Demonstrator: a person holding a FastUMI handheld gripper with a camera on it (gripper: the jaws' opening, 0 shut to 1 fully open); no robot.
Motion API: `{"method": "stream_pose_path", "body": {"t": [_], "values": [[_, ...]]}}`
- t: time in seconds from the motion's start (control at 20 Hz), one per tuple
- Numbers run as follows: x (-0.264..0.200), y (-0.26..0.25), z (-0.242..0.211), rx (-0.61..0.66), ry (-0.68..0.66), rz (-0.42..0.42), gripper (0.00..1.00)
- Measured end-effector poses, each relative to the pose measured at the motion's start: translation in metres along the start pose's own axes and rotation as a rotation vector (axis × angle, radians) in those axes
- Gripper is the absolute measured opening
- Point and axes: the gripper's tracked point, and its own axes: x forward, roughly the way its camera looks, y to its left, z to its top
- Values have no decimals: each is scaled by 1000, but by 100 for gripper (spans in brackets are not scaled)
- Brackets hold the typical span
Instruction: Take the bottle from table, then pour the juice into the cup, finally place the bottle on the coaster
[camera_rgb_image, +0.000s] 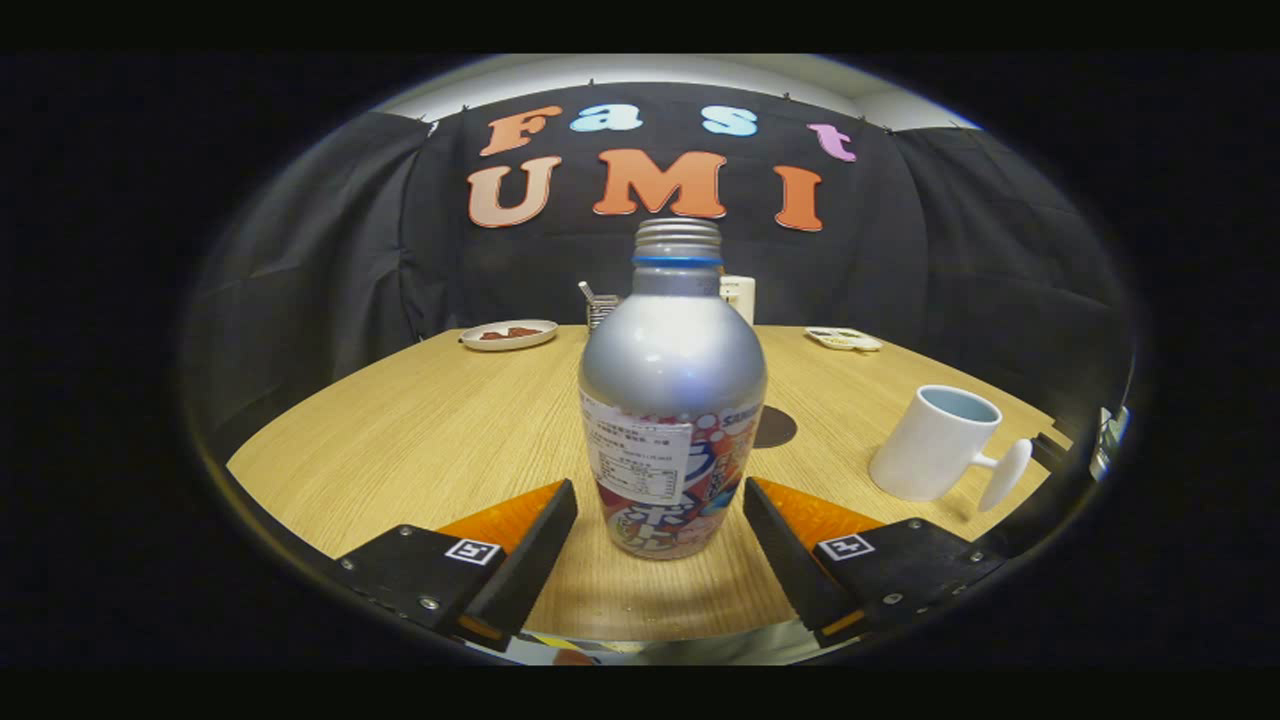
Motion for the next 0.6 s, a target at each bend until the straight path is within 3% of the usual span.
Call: {"method": "stream_pose_path", "body": {"t": [0.2,0.25,0.35,0.5,0.6], "values": [[7,0,0,-15,-2,-1,99],[5,0,1,-13,-5,7,95],[6,3,0,0,5,22,77],[-3,0,15,-1,-47,45,71],[-9,3,25,64,-61,71,70]]}}
